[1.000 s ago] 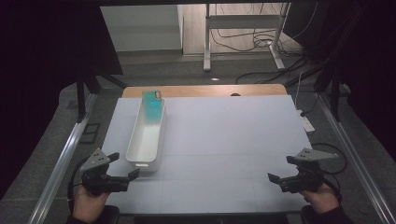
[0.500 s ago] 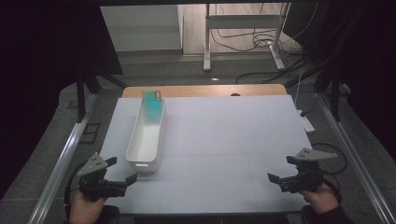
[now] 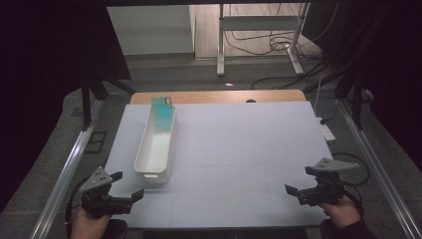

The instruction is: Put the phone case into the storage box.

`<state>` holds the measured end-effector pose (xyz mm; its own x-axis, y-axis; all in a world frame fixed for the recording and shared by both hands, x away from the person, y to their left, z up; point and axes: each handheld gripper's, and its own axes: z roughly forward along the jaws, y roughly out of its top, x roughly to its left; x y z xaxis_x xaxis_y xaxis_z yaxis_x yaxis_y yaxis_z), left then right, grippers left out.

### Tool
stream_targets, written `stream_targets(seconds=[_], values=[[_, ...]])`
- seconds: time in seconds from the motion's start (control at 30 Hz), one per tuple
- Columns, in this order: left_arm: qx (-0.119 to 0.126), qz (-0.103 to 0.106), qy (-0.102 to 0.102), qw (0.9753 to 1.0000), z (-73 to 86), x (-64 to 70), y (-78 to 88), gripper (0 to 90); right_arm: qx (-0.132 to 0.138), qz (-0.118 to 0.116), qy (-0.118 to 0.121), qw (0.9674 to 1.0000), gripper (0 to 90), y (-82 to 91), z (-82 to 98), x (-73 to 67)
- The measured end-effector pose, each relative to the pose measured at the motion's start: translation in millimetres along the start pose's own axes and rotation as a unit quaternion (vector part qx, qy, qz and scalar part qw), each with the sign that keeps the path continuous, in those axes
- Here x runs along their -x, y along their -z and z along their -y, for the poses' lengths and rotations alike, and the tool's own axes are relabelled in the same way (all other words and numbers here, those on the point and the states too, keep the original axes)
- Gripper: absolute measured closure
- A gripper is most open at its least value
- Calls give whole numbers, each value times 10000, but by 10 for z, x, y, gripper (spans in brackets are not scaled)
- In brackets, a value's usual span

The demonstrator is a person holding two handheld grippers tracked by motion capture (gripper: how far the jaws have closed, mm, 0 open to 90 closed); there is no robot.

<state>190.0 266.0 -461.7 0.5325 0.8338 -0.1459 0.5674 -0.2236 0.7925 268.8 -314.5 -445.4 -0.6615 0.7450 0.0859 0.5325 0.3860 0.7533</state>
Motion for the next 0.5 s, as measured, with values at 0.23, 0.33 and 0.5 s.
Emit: stream_targets(seconds=[0.23,0.33,0.5], values=[[79,35,-6,10000,16,-1,21,24,-3,-6,-2,10000,0,-1,0,0],[88,62,14,9999,20,-3,21,23,-4,-5,-1,10000,0,-1,0,0],[108,73,4,9999,11,-7,17,16,-22,5,-14,10000,0,-6,5,6]])
